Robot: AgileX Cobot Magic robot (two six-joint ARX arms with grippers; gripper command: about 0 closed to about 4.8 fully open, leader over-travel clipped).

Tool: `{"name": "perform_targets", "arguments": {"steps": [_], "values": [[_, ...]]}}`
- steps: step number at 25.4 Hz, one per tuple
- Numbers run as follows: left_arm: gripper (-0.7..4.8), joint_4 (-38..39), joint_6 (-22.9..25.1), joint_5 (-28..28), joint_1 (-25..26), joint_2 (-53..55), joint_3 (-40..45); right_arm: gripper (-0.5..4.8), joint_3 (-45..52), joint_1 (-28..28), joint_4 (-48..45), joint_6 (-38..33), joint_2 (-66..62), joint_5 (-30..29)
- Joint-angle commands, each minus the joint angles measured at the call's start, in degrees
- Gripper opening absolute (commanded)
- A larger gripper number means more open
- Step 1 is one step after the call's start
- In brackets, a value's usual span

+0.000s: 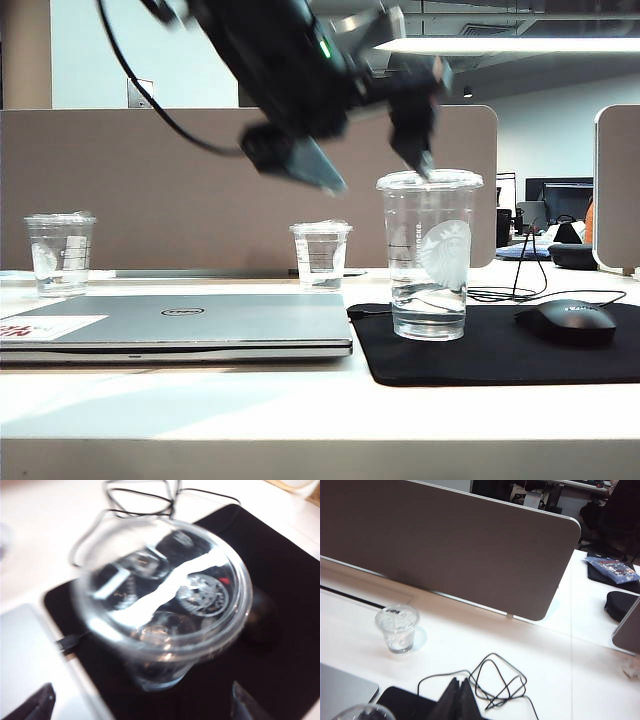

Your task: Pick up the coffee cup on the middle and place it on the right side of the laptop.

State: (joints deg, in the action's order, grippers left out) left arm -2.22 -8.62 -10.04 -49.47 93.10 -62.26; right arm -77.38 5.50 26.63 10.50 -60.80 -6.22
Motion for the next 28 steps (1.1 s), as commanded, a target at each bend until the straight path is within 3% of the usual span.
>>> {"name": "perform_targets", "arguments": {"steps": [1, 2, 3, 5, 7, 14, 25, 28], "values": [[4.79, 7.56, 0.31, -1.55, -0.17, -8.37, -0.28, -0.04, -0.28, 0.04, 3.78, -0.22, 1.53, -1.68], [4.59, 8.63, 0.68, -1.57, -0.17, -11.26, -0.28, -0.04, -0.28, 0.07, 4.98, -0.24, 1.9, -2.75], [2.84, 9.53, 1.86, -1.57, -0.17, -17.25, -0.28, -0.04, -0.24, 0.09, 6.91, -0.22, 2.56, -4.57], [1.18, 10.43, 2.62, -1.6, -0.17, -23.28, -0.31, -0.04, 1.27, 0.55, 7.34, -0.22, 4.35, -7.96], [-0.08, 15.65, 2.84, -5.18, -0.17, -31.43, -0.28, -0.04, 7.06, 3.63, 7.28, -0.24, 8.48, -10.47], [-0.06, 32.02, 6.16, -8.39, -0.17, -41.05, 2.03, -0.04, 16.68, 6.97, 9.55, -5.9, 18.14, -10.45], [-0.06, 24.52, 10.34, -4.66, -0.15, -74.86, 30.45, -0.01, 26.93, 7.17, 13.64, -7.96, 36.17, -10.27], [-0.06, 25.83, 7.28, -5.4, -0.13, -81.7, 34.75, -0.01, 29.18, 7.17, 12.85, -7.96, 39.19, -10.25]]}}
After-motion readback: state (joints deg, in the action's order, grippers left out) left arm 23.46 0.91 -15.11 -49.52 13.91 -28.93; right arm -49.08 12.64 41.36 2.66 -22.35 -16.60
